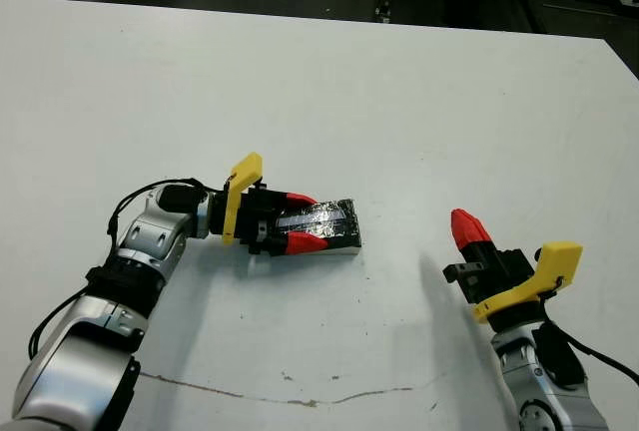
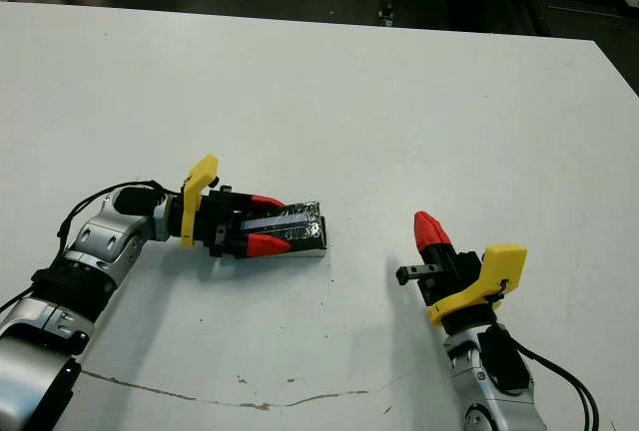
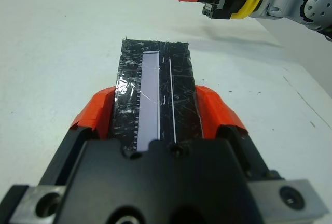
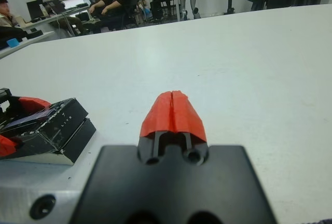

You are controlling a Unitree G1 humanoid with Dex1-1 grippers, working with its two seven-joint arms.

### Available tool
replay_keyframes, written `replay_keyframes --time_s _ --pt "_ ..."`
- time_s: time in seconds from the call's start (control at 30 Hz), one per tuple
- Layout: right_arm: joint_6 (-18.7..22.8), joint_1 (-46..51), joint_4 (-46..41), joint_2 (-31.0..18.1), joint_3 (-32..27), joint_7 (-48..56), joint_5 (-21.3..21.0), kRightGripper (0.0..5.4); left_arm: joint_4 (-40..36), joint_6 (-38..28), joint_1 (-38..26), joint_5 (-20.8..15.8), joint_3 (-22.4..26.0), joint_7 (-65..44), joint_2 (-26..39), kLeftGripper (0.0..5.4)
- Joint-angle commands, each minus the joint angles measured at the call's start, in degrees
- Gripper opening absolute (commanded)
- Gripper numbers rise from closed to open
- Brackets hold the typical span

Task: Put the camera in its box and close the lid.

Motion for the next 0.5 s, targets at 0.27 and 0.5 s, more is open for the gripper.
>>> replay_keyframes --time_s 0.27,0.5 --pt "0.36 0.47 0.21 -0.72 -0.62 -0.10 0.35 0.00 0.86 4.43 1.27 1.55 -3.59 -0.59 -4.73 3.15" --pt "-0.05 0.41 0.48 -0.74 -0.59 0.13 0.12 0.00 3.70 2.09 -0.06 3.20 -4.06 -0.52 -6.83 3.15"
